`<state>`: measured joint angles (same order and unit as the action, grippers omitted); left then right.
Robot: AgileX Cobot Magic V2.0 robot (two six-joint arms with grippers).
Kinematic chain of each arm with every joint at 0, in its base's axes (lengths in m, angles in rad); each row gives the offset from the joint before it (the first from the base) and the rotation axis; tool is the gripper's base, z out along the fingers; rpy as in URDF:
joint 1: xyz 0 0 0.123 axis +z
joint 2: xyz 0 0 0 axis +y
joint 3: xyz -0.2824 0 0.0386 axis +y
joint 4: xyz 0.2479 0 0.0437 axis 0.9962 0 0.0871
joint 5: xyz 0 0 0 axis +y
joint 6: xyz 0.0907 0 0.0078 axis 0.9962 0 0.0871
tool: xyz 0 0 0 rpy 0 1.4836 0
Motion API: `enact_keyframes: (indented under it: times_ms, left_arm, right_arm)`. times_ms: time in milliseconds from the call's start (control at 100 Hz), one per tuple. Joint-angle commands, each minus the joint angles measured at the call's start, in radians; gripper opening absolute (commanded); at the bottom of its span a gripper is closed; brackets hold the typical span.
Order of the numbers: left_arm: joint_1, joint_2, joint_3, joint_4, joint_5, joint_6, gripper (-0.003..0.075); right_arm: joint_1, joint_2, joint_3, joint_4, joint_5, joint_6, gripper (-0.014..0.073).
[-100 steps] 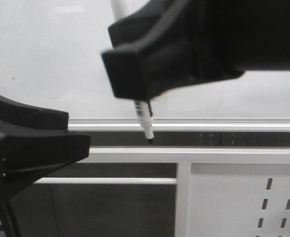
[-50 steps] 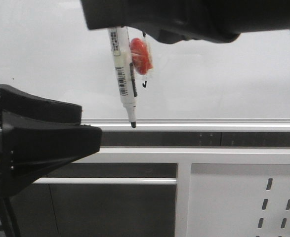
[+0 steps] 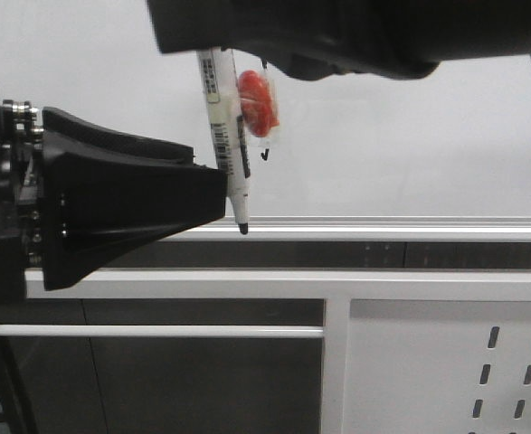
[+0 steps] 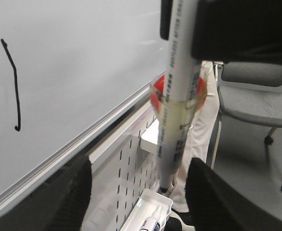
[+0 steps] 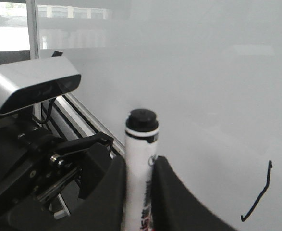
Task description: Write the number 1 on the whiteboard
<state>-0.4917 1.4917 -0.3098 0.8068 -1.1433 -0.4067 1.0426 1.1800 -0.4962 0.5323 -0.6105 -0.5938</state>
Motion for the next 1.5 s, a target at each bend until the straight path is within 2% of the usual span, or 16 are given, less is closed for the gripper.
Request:
enact_keyframes:
  times_ms: [0,750,1170,1390,1490]
  left_arm:
    - [-0.003,-0.026,-0.025,-0.015,-0.218,-0.026,0.0388]
    - [-0.003,-0.026,-0.075,-0.028,-0.218,-0.077,0.0371]
    - [-0.003,-0.026,-0.075,-0.022,-0.218,-0.077,0.0183]
    - [-0.003,-0.026,-0.075,-0.022,-0.218,-0.087,-0.0019]
    - [-0.003,-0.026,-0.075,-0.022,-0.218,-0.105,-0.0018]
  right_arm:
    - [-0.007,-0.018,-0.033,-0.041,-0.106,-0.001,-0.0079]
    - [-0.007,0.036,-0.035,-0.070,-0.150,-0.001,-0.0079]
    - [-0.007,0.036,-0.035,-0.070,-0.148,-0.001,-0.0079]
    - [-0.007,0.036,-0.035,-0.070,-0.146,-0.001,-0.0079]
    - [-0.007,0.036,-0.035,-0.070,-0.146,-0.001,-0.0079]
